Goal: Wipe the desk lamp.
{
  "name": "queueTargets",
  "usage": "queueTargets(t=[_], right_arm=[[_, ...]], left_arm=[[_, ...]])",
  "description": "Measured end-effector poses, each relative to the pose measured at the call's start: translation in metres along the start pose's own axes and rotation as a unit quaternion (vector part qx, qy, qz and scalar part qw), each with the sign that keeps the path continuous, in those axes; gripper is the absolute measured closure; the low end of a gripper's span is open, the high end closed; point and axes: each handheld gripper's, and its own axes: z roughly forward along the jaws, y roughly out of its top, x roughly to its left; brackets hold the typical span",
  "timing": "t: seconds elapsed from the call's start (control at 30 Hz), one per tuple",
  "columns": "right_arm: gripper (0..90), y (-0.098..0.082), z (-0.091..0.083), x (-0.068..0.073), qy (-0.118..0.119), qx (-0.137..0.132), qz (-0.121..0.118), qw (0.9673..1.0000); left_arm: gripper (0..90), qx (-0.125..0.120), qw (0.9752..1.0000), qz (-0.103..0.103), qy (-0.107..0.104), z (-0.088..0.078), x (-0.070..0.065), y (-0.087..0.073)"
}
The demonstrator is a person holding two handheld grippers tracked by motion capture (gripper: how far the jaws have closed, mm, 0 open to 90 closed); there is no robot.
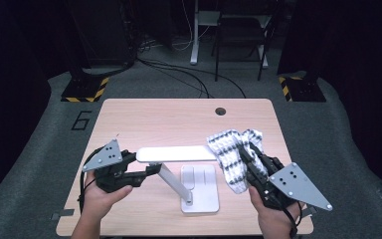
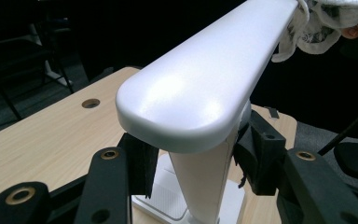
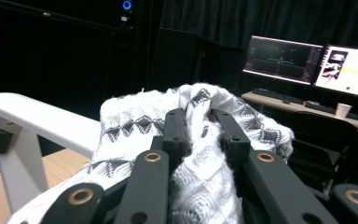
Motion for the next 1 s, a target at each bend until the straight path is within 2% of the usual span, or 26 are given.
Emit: queueTargets(t=[0.17,0.33,0.43,0.67,0.87,1.0], right_arm=[[76.6,0.001,0.013,0.016,0.023,-0.002,-0.003,0.9997],[76.6,0.002,0.029,0.035,0.052,-0.004,0.005,0.9986],[76.5,0.003,0.041,0.051,0.073,-0.005,0.018,0.9971],[76.5,0.007,0.064,0.084,0.115,-0.003,0.015,0.9932],[76.4,0.010,0.079,0.104,0.136,0.001,0.008,0.9907],[76.4,0.012,0.082,0.110,0.140,0.004,0.004,0.9901]], left_arm=[[53.1,-0.001,1.0000,-0.001,0.001,0.000,0.000,0.000],[53.2,0.000,1.0000,0.002,0.002,0.000,-0.001,0.000],[53.2,0.000,1.0000,-0.001,0.002,0.000,-0.001,0.000],[53.2,-0.003,1.0000,0.001,0.004,0.000,0.000,-0.001],[53.2,-0.004,1.0000,0.000,0.005,0.000,-0.001,-0.001],[53.2,-0.005,1.0000,0.001,0.004,0.000,-0.001,-0.001]])
